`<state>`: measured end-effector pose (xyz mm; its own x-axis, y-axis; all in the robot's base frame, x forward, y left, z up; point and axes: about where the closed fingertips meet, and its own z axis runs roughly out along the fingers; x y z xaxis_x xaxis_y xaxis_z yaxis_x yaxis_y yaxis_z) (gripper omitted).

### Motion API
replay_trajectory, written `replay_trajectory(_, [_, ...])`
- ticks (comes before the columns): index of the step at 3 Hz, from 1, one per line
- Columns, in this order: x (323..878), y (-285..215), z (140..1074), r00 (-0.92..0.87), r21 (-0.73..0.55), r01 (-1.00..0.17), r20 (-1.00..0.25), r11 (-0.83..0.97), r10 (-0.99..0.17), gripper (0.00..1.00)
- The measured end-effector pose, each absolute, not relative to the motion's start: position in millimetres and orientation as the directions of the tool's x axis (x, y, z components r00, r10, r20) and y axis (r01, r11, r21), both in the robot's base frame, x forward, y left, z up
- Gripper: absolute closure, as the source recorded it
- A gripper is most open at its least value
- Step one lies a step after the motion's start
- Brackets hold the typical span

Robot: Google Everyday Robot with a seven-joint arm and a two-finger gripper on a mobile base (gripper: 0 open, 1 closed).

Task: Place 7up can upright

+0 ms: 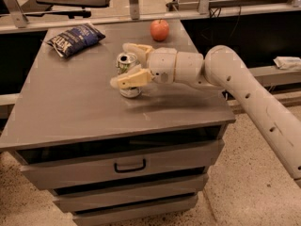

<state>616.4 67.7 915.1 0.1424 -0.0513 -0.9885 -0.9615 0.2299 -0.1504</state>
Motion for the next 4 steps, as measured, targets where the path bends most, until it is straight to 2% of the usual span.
replay_trajectory(2, [605, 36, 917, 0.111, -0.136, -0.956, -0.988, 0.259, -0.109, 0.00])
replay_trajectory(3, [605, -22, 948, 0.096, -0.148, -0.934, -0.981, 0.325, -0.171, 0.00])
replay_trajectory(4, [606, -92, 991, 0.101, -0.166, -0.874, -0.981, 0.457, -0.164, 0.00])
